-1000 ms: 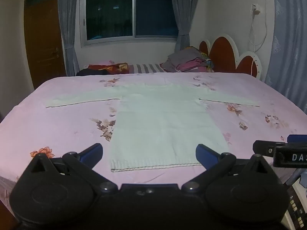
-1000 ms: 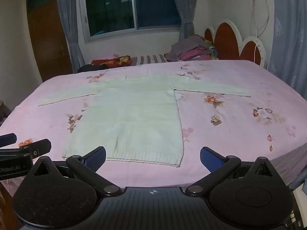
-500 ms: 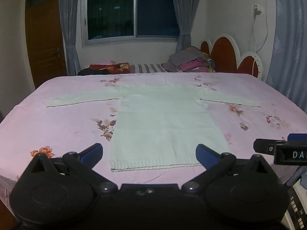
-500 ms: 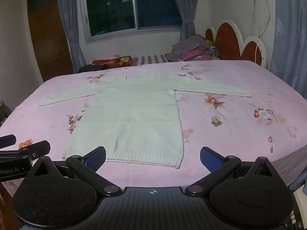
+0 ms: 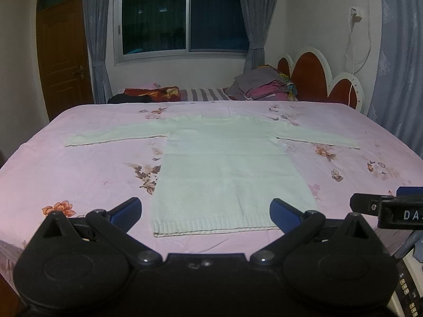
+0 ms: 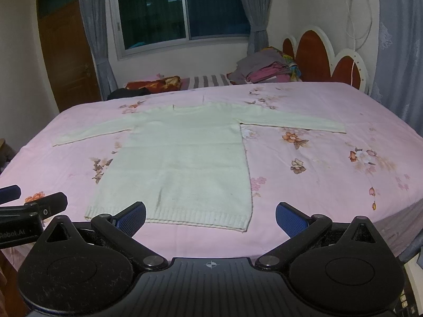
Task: Fold small clothes
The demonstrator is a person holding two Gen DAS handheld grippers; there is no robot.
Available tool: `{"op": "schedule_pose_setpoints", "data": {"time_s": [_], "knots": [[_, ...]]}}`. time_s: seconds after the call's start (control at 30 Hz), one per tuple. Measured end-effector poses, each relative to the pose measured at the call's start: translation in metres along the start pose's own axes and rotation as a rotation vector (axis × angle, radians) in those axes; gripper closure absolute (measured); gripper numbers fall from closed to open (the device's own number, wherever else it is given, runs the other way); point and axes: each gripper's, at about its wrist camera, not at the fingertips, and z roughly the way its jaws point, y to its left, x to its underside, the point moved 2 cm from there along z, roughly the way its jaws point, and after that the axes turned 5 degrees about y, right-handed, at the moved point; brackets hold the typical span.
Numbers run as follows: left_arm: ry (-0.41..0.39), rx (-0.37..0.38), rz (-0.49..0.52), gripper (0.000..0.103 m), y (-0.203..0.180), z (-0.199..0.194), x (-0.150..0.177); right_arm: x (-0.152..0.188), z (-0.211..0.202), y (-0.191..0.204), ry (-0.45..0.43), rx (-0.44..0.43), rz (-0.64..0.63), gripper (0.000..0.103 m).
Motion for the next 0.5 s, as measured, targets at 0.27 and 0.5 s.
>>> {"op": "schedule_pose_setpoints", "data": {"time_s": [0.27, 0.5], "knots": [[-0.003, -0.002, -0.008, 0.0, 0.002, -0.0014, 0.0048, 0.0004, 0.0001, -0.001, -0.001, 0.0, 0.0, 0.0], [-0.008, -0.001, -0.01, 0.0, 0.0029, -0.0019, 0.0067, -0.0003, 0.0004, -0.0032, 0.001, -0.005, 0.0, 0.0]]}}
